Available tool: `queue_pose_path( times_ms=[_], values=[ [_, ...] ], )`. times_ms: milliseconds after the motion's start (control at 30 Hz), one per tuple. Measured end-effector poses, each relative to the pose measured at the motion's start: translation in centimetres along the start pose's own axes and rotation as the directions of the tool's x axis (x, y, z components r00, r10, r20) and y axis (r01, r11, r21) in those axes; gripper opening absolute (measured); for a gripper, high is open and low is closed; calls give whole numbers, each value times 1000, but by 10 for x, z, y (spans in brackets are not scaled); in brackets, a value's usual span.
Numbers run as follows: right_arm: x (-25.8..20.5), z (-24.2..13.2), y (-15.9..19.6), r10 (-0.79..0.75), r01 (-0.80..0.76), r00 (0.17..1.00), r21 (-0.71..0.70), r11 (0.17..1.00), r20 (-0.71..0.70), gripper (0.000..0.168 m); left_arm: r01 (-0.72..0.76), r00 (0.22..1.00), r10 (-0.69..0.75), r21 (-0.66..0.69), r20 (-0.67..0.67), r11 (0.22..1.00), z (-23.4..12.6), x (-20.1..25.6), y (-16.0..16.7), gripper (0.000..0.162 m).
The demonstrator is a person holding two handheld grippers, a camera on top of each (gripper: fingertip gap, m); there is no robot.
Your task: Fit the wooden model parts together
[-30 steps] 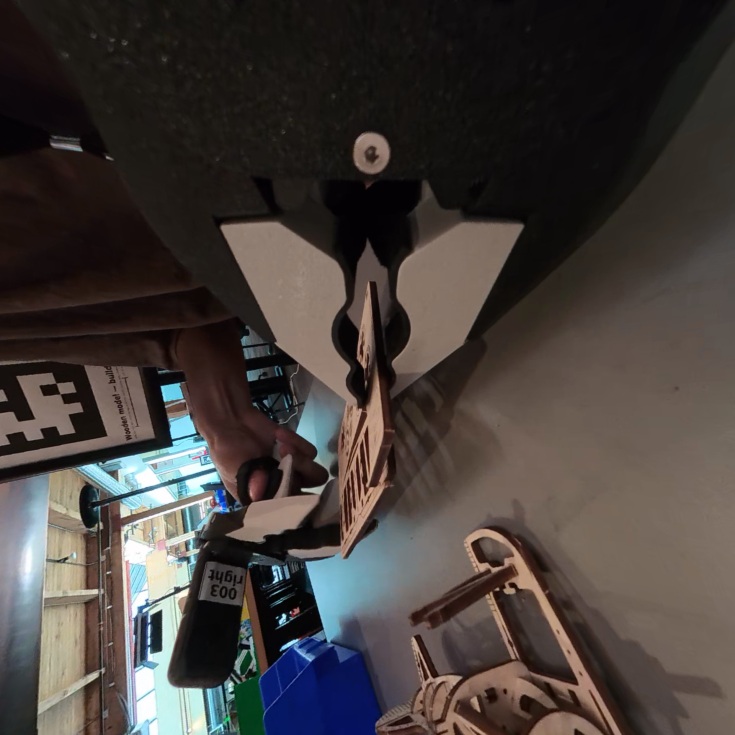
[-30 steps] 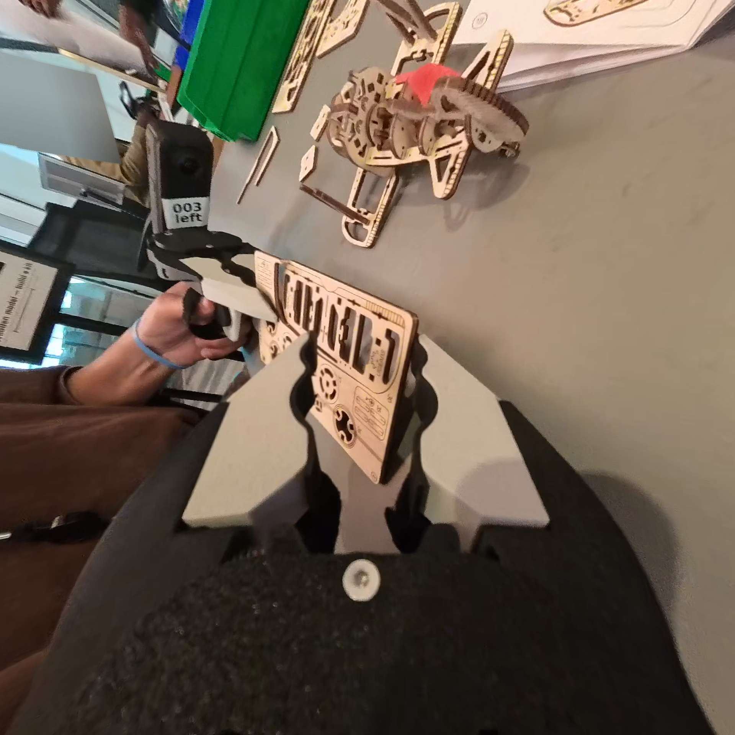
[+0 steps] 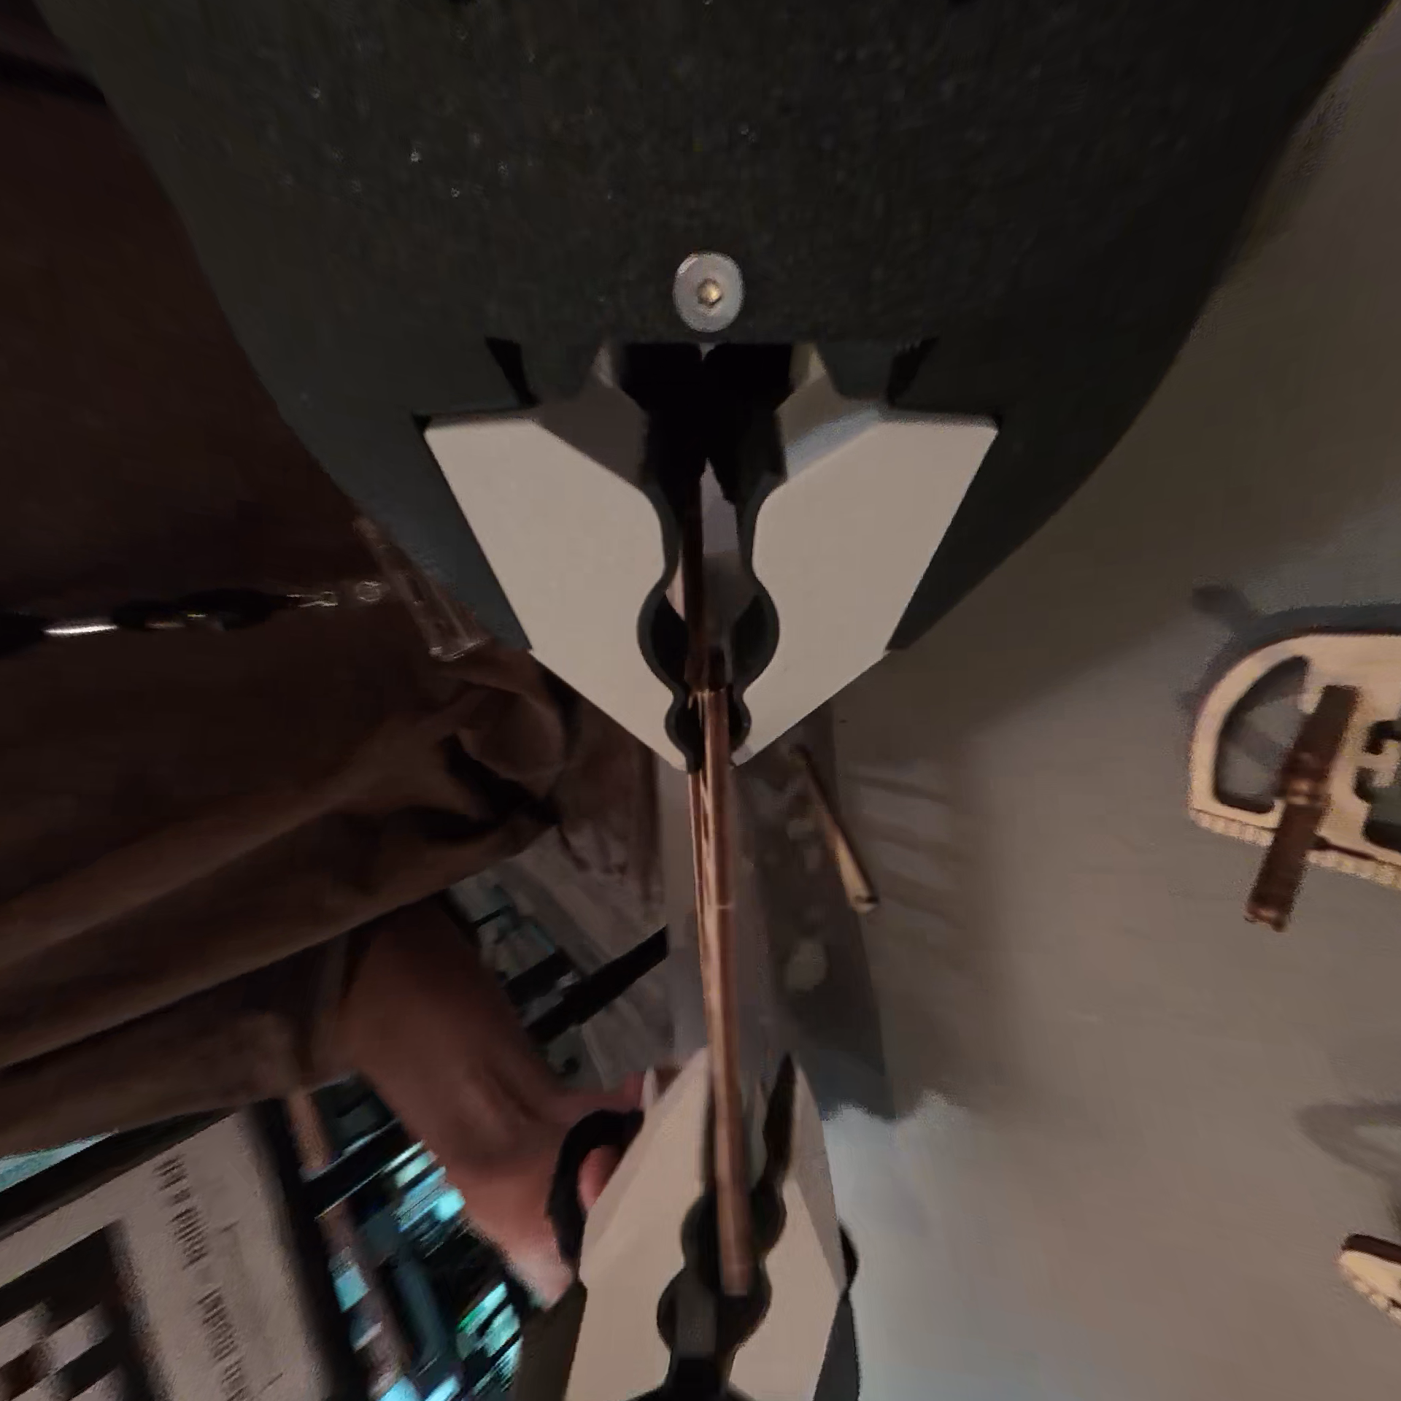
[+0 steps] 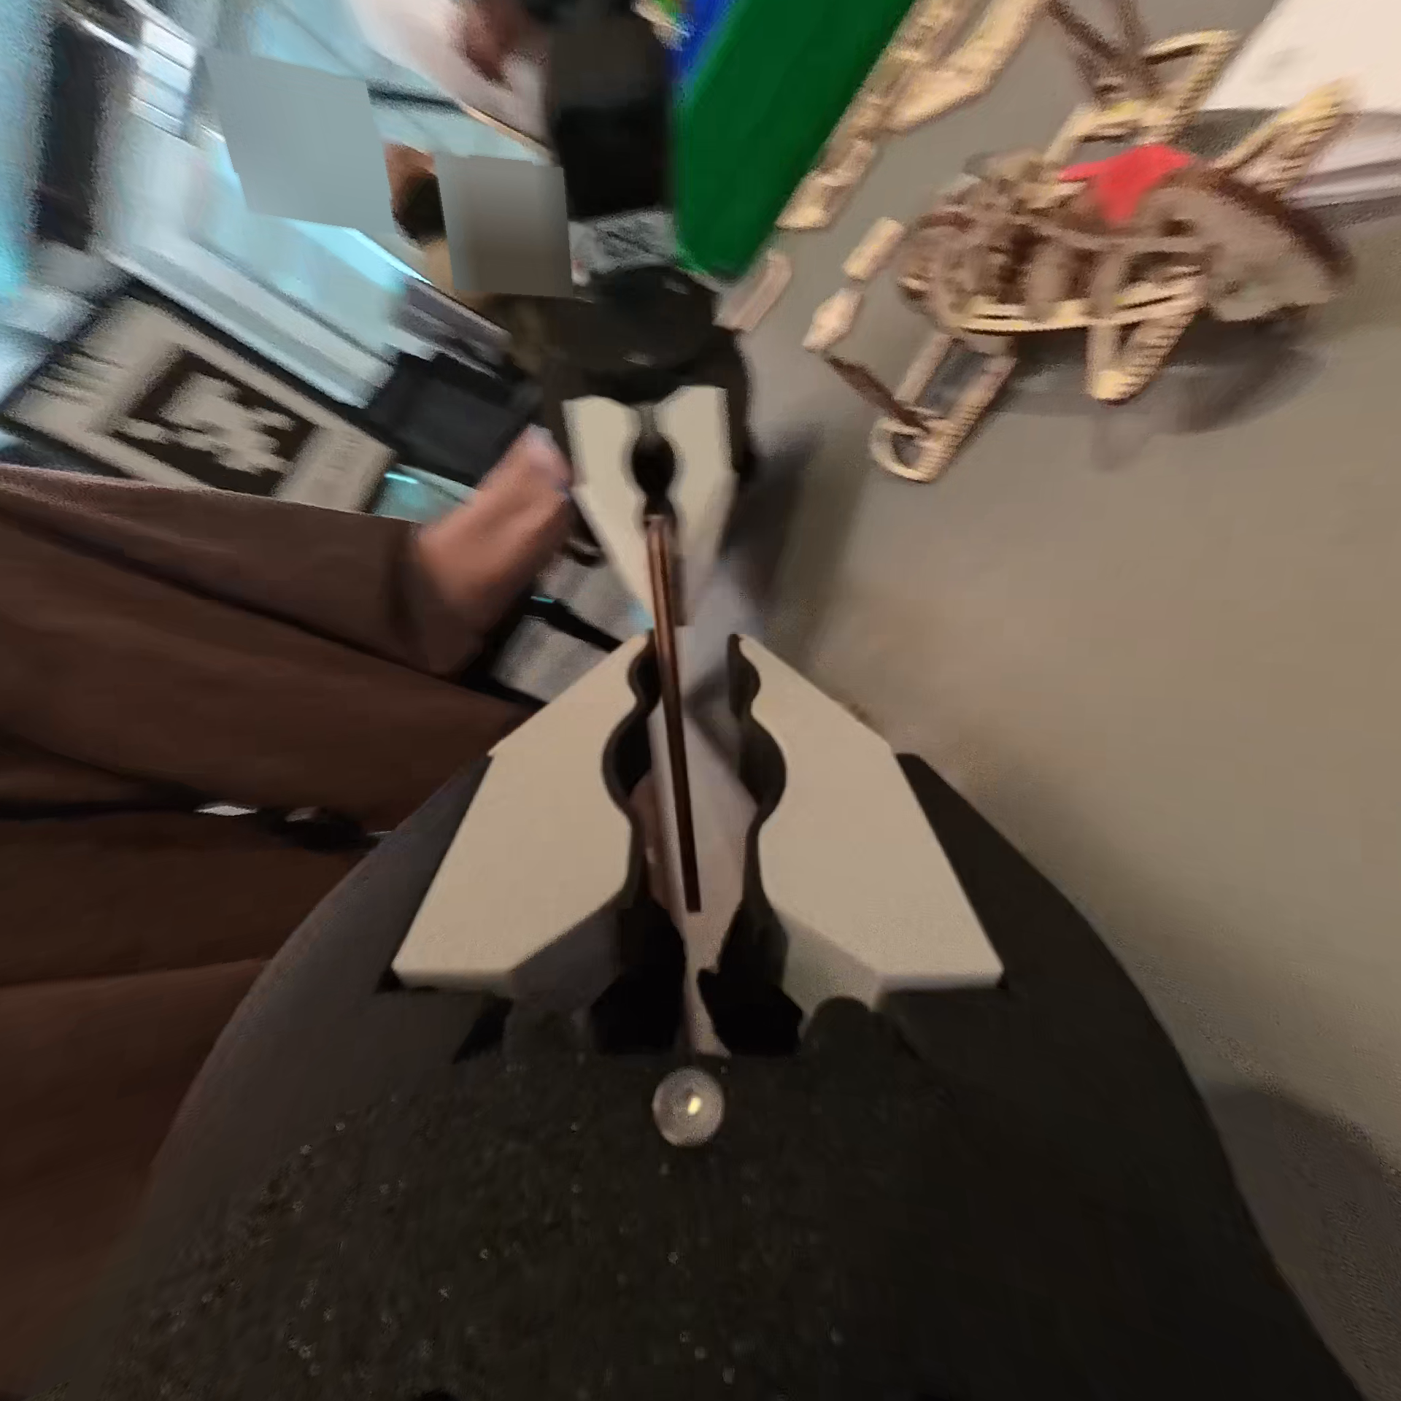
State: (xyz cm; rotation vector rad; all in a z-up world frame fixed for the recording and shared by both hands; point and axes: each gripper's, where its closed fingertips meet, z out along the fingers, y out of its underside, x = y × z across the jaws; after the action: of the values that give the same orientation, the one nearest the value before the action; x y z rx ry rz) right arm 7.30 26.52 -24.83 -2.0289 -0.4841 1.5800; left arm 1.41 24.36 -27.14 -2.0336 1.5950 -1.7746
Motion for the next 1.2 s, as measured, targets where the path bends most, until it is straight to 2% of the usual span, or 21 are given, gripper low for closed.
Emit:
queue_pose_path(
  times_ms=[67,100,233,400,467,533,600,700,767,900,1000,1100,1200],
  values=[
    [-26,-3,1,36,-40,981,18,999,189,7,44,992,-33,95,-119,994,-7,14,-10,1],
    [-33,-4,4,33,-35,972,4,999,232,8,55,988,-37,120,-151,991,-10,18,-12,0],
    [-29,-3,7,-74,78,985,-21,997,158,3,77,981,-50,137,-189,988,-13,24,-11,1],
    [-36,-1,10,-88,102,979,-72,992,181,3,47,961,-7,138,-275,989,-16,37,-8,3],
    [-35,-2,10,-77,92,975,-63,994,209,3,44,961,-4,136,-277,990,-15,37,-7,3],
    [-23,-2,16,-31,48,982,-85,995,186,1,47,940,9,154,-342,987,-16,48,-13,4],
    [-19,-3,21,-31,49,988,-115,992,150,2,28,984,-14,78,-177,997,-5,24,-1,1],
    [-24,-3,6,-125,130,987,-49,990,97,3,43,983,-20,119,-185,992,-9,25,-7,1],
    [-13,-1,9,-107,109,994,-104,989,21,2,57,992,-47,83,-119,995,-6,14,-2,1],
    [-6,-3,5,-50,49,999,-71,996,-13,2,83,996,-81,123,-24,989,-12,2,-10,5],
    [1,-4,0,-27,25,997,-35,999,-70,5,54,995,-62,101,78,993,-13,-3,-12,8],
    [12,-2,-3,-42,37,983,-26,999,-181,8,146,976,-165,138,142,980,-17,-12,-14,10],
    [17,5,-4,-78,73,958,-29,997,-275,11,228,958,-259,227,120,947,-25,-15,-19,2]
  ],
)
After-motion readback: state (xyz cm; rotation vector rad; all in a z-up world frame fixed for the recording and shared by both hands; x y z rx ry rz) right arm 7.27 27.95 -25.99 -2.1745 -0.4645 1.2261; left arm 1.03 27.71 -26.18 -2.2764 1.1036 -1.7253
